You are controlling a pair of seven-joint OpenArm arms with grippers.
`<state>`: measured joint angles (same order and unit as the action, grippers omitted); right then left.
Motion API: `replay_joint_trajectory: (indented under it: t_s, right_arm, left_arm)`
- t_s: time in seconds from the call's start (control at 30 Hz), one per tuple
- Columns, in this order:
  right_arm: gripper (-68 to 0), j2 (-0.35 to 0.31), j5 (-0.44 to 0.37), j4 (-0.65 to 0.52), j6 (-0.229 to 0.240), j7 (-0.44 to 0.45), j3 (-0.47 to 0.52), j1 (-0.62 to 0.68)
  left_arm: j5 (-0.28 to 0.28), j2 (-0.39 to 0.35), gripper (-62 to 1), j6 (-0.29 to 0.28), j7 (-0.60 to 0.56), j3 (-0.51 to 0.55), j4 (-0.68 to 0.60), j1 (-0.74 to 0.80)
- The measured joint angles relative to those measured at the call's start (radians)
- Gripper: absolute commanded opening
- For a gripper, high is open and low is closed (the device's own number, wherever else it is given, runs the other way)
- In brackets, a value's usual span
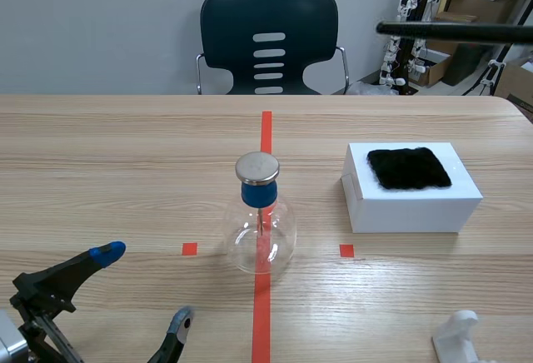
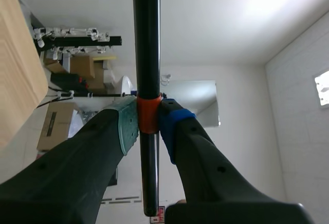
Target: Do the electroscope experiment. go back to the standby pose
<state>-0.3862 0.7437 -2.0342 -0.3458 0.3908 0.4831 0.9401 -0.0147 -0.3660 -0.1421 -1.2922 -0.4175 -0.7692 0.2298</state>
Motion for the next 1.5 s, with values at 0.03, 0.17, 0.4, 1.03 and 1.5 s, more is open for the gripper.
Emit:
replay_joint_trajectory:
  t_s: [0.03,0.17,0.4,1.03,1.5]
  right_arm:
    - [-66.5,0.029,0.008,-0.014,0.001,0.016,0.000,0.016]
    - [-66.5,0.146,0.057,-0.042,-0.044,0.088,0.000,0.071]
    - [-66.5,0.326,0.125,-0.043,-0.119,0.246,0.000,0.164]
    - [-66.5,0.511,0.151,-0.043,-0.148,0.469,0.000,0.316]
    - [-66.5,0.511,0.151,-0.043,-0.148,0.469,0.000,0.316]
  left_arm:
    - [0.000,0.000,1.4,0.000,0.000,0.000,0.000,0.000]
    - [0.000,0.000,1.4,0.000,0.000,0.000,0.000,0.000]
    - [0.000,0.000,1.4,0.000,0.000,0.000,0.000,0.000]
    - [0.000,0.000,1.4,0.000,0.000,0.000,0.000,0.000]
    - [0.000,0.000,1.4,0.000,0.000,0.000,0.000,0.000]
